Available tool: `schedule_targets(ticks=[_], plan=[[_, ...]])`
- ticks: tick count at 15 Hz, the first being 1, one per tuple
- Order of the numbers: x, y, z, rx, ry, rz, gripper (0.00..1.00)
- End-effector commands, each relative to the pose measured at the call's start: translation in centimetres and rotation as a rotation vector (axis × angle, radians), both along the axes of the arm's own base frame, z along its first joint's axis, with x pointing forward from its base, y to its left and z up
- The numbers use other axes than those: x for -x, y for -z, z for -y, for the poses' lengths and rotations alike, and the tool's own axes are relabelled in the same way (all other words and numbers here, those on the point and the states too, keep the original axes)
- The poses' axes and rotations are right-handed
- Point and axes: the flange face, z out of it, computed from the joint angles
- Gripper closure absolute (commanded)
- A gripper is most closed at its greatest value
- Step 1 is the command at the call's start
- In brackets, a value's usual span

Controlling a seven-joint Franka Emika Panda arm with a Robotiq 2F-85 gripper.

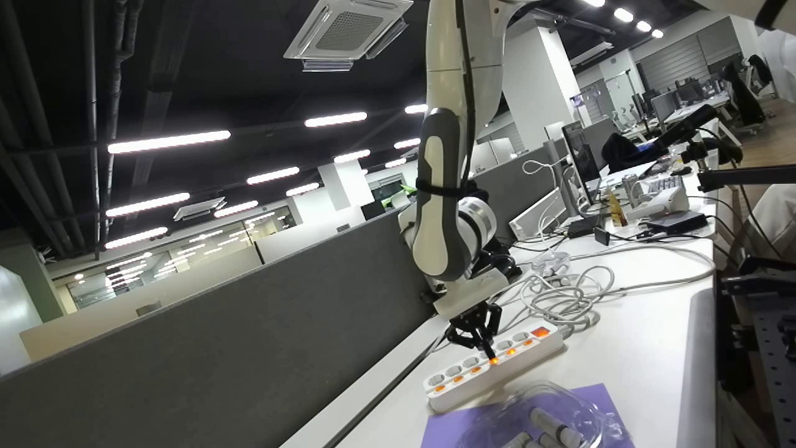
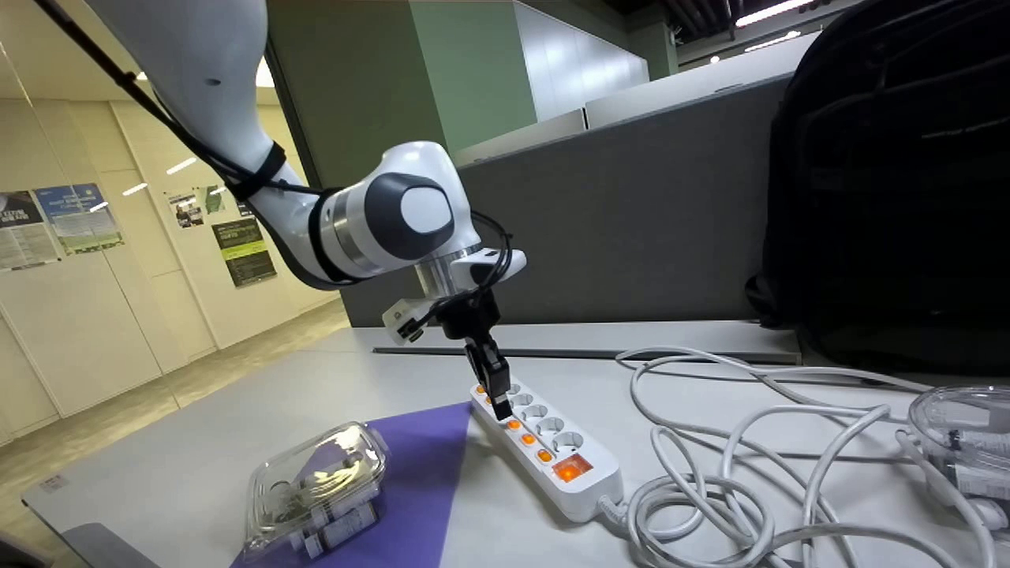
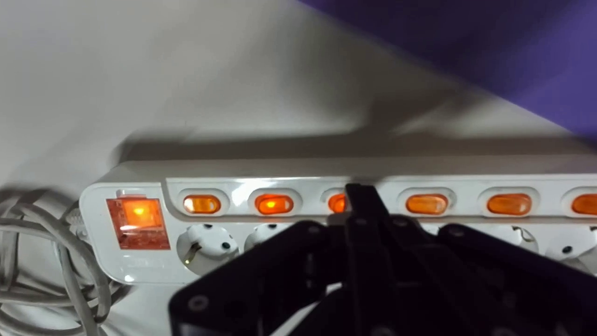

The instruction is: Turn off the switch of the fourth position from the left

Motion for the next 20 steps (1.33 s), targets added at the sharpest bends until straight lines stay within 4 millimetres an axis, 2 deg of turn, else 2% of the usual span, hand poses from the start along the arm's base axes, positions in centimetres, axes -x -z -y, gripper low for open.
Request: schedule_targets(ticks=[1, 12, 20], plan=[[-1.0, 0.5, 0.4, -0.011, 0.070, 0.000, 1.00], [-1.4, 1.9, 1.5, -0.045, 0.157, -0.037, 1.00], [-0.2, 4.5, 3.7, -0.153, 0.291, -0.116, 1.00]])
